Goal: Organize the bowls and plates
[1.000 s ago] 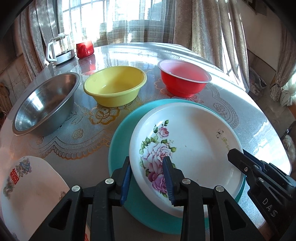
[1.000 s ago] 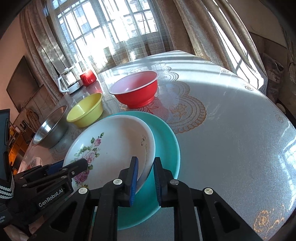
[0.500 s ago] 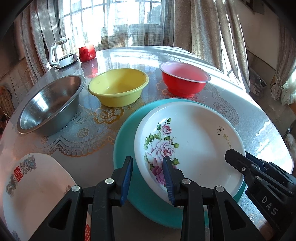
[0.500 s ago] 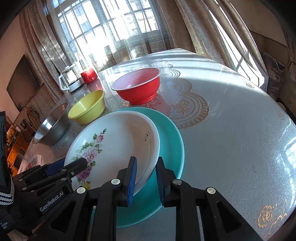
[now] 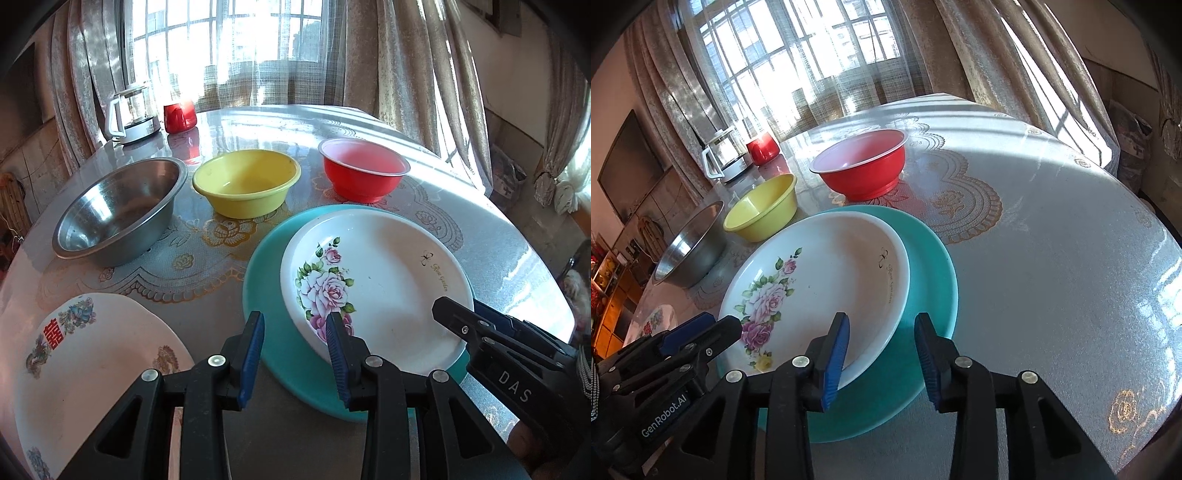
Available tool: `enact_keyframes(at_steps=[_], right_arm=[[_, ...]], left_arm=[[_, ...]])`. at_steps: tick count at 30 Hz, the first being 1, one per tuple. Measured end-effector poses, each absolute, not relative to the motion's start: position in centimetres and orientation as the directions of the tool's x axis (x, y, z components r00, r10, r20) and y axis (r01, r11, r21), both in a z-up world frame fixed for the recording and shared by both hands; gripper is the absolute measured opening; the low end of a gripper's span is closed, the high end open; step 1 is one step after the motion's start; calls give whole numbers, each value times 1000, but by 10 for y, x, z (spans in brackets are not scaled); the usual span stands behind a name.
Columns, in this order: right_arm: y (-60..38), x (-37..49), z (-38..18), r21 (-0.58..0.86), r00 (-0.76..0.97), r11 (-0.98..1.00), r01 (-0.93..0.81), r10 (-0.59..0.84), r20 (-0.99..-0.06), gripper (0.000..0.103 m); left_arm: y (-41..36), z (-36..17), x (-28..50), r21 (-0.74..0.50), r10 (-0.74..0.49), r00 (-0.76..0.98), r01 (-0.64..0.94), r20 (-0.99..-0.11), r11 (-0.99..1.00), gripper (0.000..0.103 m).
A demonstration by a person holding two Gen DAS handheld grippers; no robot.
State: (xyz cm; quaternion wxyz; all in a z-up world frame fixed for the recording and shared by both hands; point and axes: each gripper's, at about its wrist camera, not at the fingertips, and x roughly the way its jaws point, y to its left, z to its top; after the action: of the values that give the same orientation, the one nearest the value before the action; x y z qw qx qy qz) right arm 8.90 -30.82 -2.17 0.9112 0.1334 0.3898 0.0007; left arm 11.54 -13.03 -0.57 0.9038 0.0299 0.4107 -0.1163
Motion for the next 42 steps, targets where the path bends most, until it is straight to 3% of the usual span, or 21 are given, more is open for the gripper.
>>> enact_keyframes(at_steps=[31, 42], right_arm=[[-295, 71, 0, 231, 727, 965, 128, 67, -683, 48], [-265, 67, 9, 296, 736, 955, -24, 217, -641, 48]], left_arm=[[-80, 11, 84, -123, -230, 661, 205, -714, 971, 37], [-51, 7, 77, -141, -213, 667, 161, -713, 977, 37]])
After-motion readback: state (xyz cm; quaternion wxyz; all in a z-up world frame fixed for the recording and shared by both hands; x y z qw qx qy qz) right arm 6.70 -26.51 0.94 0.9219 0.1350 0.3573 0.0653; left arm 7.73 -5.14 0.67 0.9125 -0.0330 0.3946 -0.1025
